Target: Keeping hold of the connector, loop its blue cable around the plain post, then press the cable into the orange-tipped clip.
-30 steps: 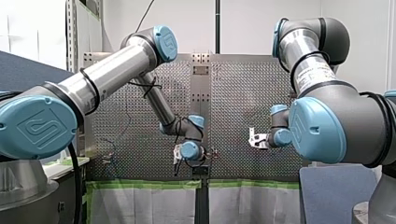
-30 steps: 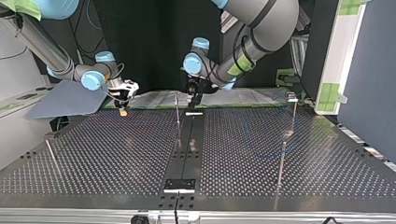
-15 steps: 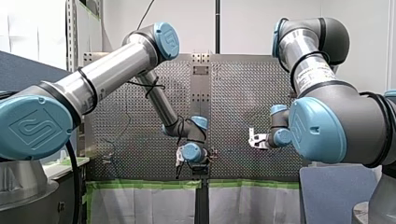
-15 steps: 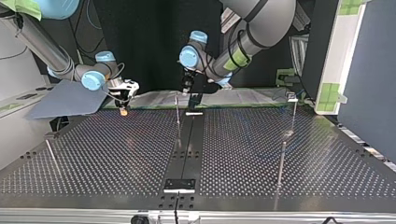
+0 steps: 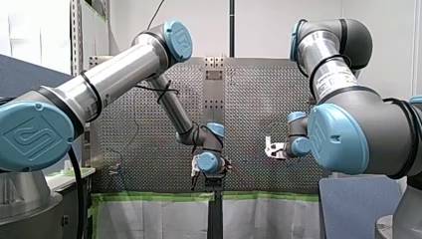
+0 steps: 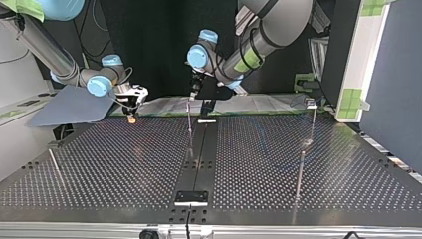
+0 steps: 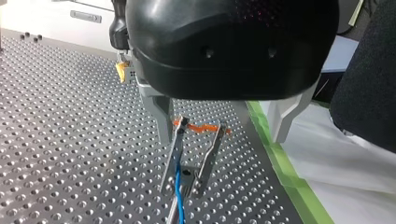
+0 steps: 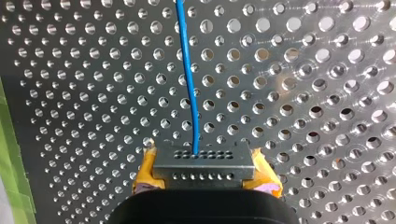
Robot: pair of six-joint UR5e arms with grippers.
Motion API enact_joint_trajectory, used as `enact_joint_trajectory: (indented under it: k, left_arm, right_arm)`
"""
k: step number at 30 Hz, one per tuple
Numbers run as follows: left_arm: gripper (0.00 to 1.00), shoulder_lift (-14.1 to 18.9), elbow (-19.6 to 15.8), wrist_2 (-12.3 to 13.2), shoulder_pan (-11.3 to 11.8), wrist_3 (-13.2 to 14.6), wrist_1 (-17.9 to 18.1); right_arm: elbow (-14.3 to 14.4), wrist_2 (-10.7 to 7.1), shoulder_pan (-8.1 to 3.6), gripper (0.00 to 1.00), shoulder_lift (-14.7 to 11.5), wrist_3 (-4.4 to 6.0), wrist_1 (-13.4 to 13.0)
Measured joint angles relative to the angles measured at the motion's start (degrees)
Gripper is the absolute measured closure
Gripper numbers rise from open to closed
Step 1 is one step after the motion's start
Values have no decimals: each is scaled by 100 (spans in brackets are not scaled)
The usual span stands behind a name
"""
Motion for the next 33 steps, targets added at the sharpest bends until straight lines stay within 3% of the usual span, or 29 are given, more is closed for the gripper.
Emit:
enact_joint_trajectory:
  k: [23, 33]
  left_arm:
    - [1, 68, -12, -54, -23, -10, 2]
    - [1, 566, -517, -105, -75, -248, 415]
  right_arm:
    - [0, 0, -8, 100, 0, 0, -5]
    - [0, -3, 11, 100, 0, -4, 4]
